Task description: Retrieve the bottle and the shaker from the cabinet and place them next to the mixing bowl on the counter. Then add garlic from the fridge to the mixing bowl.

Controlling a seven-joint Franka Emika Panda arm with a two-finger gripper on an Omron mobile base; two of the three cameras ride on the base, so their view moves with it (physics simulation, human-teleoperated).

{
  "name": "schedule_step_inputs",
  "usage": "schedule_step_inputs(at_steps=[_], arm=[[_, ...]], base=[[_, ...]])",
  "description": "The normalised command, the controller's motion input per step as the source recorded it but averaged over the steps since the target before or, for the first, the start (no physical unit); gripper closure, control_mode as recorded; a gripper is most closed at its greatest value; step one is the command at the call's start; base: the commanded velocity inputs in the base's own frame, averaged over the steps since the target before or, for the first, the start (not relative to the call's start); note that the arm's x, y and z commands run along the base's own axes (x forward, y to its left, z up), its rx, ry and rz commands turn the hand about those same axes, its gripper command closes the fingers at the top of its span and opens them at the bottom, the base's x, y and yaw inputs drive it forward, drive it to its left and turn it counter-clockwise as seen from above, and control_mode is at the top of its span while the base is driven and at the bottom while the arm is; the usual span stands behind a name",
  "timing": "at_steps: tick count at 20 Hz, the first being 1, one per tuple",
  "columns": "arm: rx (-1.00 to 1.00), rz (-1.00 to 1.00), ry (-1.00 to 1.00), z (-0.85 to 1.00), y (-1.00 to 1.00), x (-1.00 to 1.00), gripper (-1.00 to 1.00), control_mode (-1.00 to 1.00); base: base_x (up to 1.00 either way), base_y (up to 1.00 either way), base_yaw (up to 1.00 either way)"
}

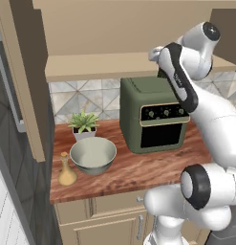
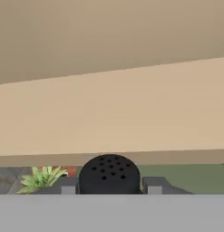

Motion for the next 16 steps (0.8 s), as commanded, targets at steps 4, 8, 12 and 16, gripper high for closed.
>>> schedule_step_inputs(at_steps=[4, 8, 12, 16], arm=[[0.14, 0.12, -0.05, -0.16, -0.01, -1.00, 1.00, -1.00], [0.07, 0.23, 0.00, -0.18, 0.00, -0.89, 1.00, -1.00], [0.01, 0.26, -0.02, -0.16, 0.00, -0.76, 1.00, -1.00], [0.00, 0.23, -0.08, -0.37, 0.00, -0.64, 1.00, -1.00]], base=[[0.00, 0.00, 0.00], [0.00, 0.00, 0.00], [0.00, 0.00, 0.00], [0.00, 0.00, 0.00]])
